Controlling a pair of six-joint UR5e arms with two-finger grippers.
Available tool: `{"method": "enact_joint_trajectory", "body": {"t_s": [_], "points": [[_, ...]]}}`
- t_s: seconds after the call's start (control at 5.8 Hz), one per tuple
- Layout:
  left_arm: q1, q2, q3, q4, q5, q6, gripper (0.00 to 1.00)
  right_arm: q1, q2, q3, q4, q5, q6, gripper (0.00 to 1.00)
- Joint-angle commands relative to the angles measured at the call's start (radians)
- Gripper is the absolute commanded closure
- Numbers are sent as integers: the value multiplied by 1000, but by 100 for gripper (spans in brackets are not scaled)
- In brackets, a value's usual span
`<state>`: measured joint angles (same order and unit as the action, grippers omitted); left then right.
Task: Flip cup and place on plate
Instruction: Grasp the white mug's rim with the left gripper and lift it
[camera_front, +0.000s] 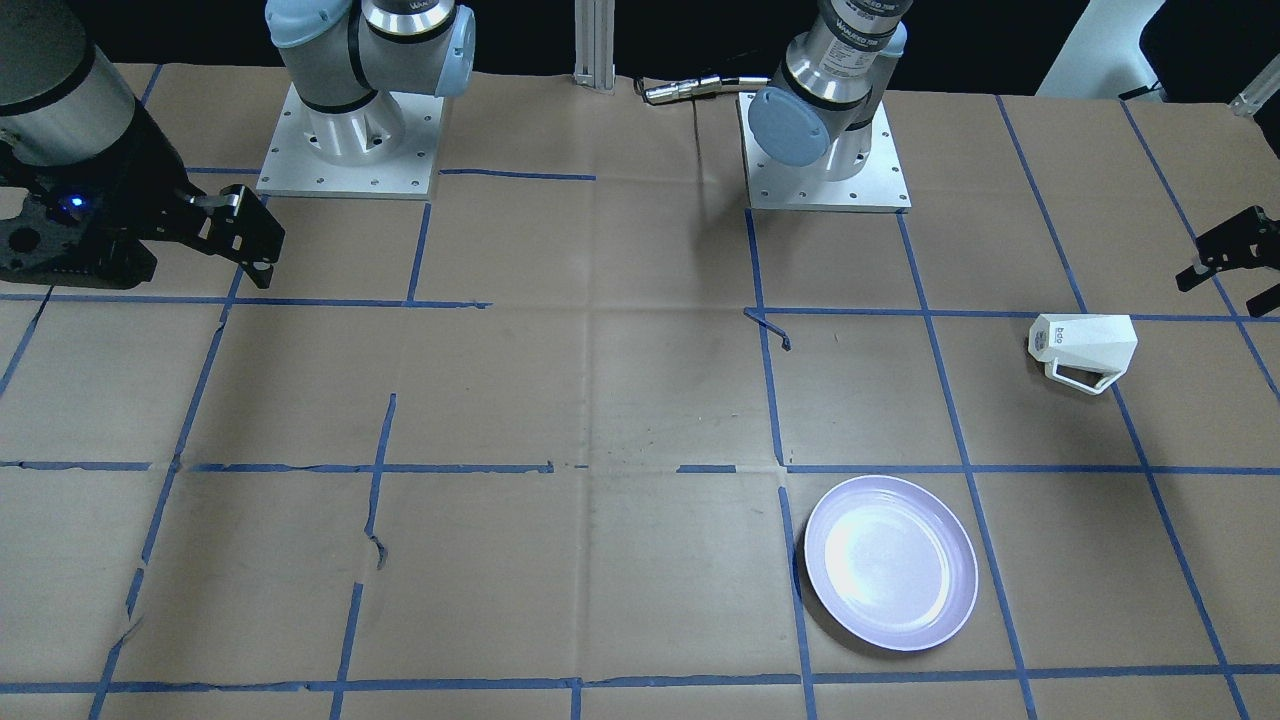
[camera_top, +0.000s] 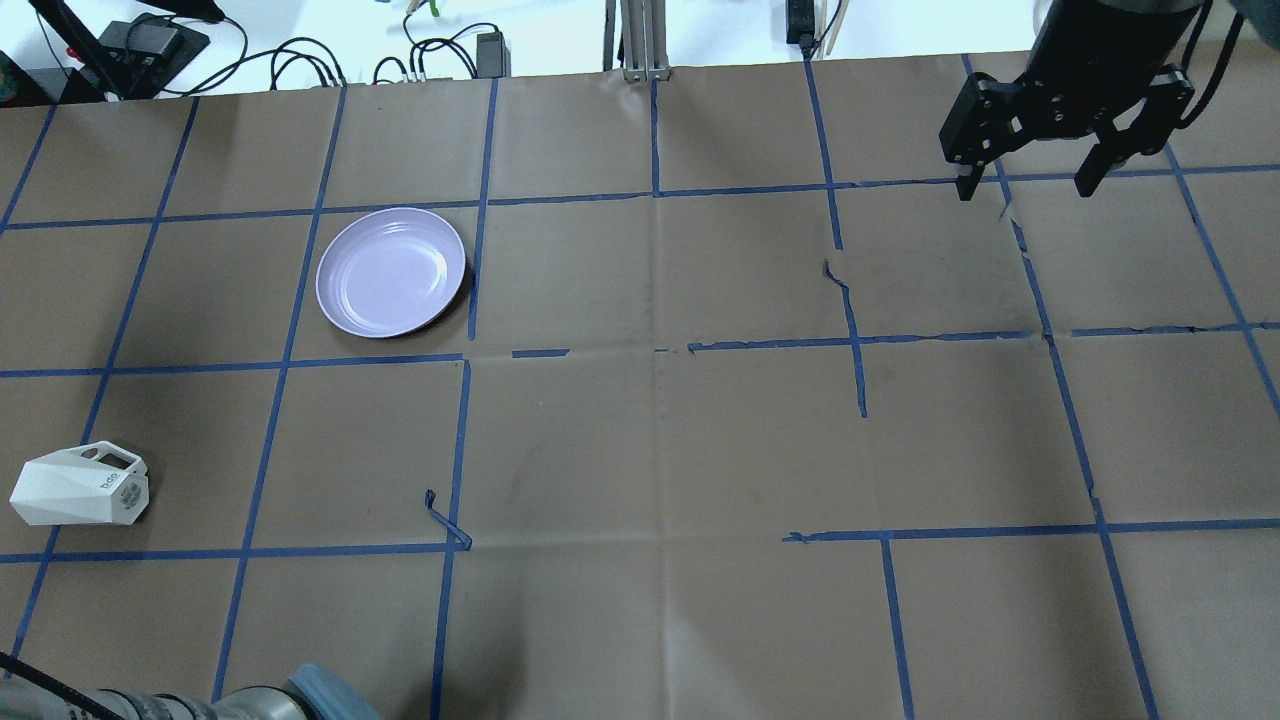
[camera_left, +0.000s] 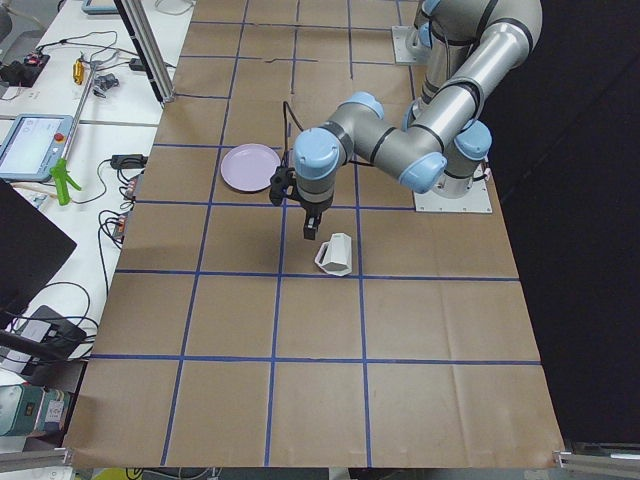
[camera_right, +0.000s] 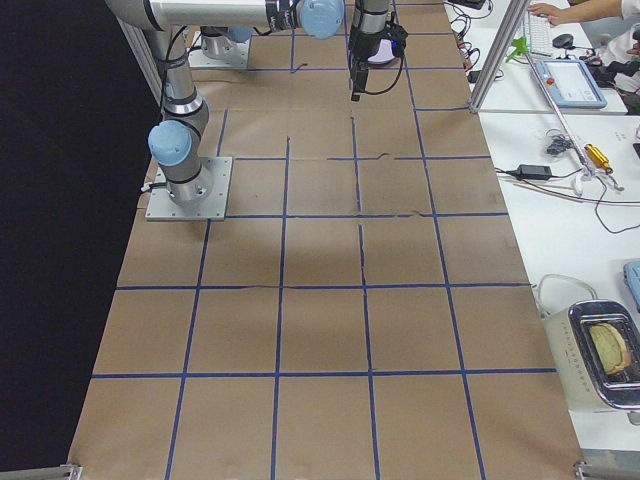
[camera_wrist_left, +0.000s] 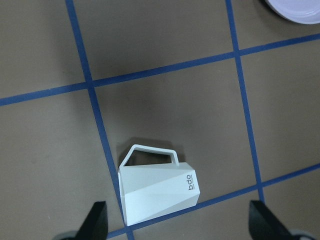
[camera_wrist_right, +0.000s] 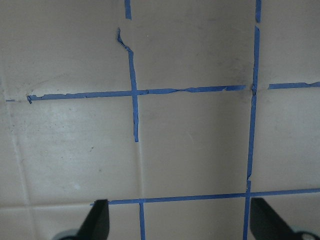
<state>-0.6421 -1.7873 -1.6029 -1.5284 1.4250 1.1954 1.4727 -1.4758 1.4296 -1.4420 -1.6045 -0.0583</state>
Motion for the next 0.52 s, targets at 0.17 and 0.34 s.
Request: {"method": "enact_joint_trajectory", "body": {"t_s": [0.17, 0.34], "points": [[142, -188, -15, -19, -162, 205, 1, 0, 0, 0, 0, 0, 0, 0], [156, -234, -15, -32, -163, 245, 1, 0, 0, 0, 0, 0, 0, 0]]}}
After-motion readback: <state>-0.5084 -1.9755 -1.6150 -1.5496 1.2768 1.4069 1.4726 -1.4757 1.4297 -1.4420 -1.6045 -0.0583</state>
